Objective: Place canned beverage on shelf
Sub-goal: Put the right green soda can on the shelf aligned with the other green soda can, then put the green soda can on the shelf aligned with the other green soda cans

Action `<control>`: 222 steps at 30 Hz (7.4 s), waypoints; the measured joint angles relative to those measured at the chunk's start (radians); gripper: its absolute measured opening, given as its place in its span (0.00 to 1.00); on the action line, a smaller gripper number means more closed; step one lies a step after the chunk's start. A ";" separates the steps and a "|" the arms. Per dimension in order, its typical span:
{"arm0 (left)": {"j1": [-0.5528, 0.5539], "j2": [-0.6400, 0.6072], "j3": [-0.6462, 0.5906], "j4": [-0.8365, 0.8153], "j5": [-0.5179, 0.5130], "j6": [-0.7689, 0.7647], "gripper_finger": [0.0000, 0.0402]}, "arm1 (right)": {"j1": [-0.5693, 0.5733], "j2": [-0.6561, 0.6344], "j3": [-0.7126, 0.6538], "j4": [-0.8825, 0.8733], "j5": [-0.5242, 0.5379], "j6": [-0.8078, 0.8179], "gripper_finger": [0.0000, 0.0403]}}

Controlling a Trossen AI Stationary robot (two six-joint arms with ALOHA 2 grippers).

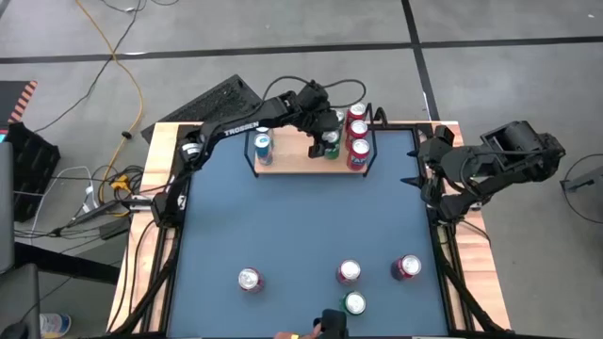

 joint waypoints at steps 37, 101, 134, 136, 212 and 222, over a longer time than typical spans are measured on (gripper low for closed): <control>0.000 0.017 0.006 0.066 -0.012 0.031 0.72 | 0.000 0.000 0.000 -0.001 -0.003 0.026 0.77; -0.175 -0.241 -0.528 0.667 -0.100 -0.413 0.00 | 0.002 0.000 -0.001 -0.001 -0.006 0.052 0.77; -0.155 -0.145 -0.585 0.763 -0.249 -0.424 0.00 | 0.002 0.002 -0.003 -0.001 -0.001 0.062 0.77; -0.155 -0.137 -0.585 0.780 -0.277 -0.422 0.00 | 0.002 0.002 -0.003 -0.001 -0.002 0.062 0.77; -0.270 -0.594 -0.585 0.705 0.437 -0.456 0.31 | 0.129 0.109 -0.088 0.118 -0.065 0.033 0.77; -0.417 -0.838 -0.584 0.700 0.288 -0.410 0.54 | 0.251 0.225 -0.090 0.249 -0.074 0.187 0.77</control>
